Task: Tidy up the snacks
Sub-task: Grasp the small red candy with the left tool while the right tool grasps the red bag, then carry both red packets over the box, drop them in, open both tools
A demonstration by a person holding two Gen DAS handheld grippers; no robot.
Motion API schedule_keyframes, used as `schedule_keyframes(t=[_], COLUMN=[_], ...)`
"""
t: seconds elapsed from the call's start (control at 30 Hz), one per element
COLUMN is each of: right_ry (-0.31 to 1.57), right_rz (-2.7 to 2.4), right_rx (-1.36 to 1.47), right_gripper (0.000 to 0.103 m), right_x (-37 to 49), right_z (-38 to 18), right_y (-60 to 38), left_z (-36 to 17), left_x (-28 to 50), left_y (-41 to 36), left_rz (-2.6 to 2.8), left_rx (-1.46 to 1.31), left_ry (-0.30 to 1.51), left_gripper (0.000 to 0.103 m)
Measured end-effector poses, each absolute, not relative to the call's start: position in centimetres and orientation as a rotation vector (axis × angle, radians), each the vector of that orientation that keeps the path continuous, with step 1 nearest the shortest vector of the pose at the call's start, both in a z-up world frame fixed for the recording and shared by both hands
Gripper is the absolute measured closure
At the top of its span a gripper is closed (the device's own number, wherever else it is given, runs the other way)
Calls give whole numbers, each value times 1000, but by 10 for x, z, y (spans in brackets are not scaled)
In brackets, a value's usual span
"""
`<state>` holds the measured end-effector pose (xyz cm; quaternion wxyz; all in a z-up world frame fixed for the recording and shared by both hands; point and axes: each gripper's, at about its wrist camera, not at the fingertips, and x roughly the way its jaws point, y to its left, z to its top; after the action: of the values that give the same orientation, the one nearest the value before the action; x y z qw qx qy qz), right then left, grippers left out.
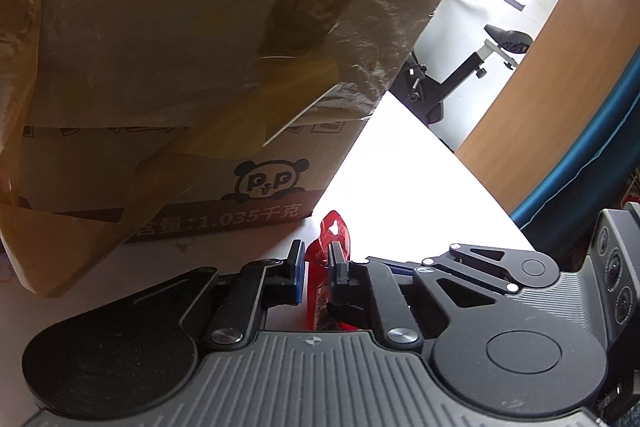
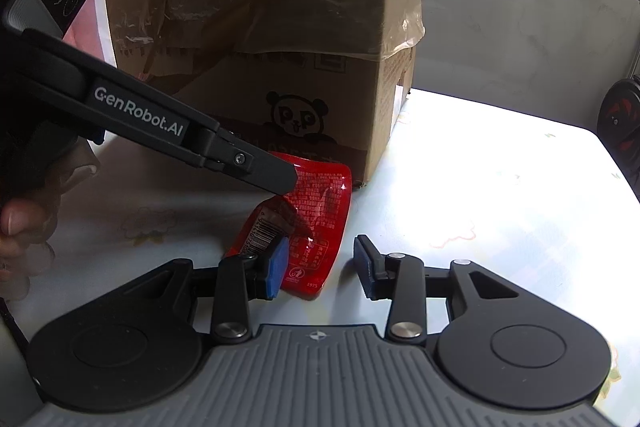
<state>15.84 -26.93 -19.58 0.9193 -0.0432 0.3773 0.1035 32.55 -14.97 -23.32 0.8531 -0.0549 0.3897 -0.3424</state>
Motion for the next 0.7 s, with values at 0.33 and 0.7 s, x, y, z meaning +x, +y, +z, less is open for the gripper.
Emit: schedule_keyframes(t=[0.33,0.7], right_ry=[803,747], right_rz=[272,330], right_rx=[-45,-96], right_gripper=[62,87], right_x=[175,180], right_z=[-191,-178], right_y=[-284,-273], left_z=[-232,-221], left_x=[320,319], left_y=[-164,-157], left_rz=[-745,-762], left_rx=[-74,-71], left_ry=[812,794], left_gripper=[93,94])
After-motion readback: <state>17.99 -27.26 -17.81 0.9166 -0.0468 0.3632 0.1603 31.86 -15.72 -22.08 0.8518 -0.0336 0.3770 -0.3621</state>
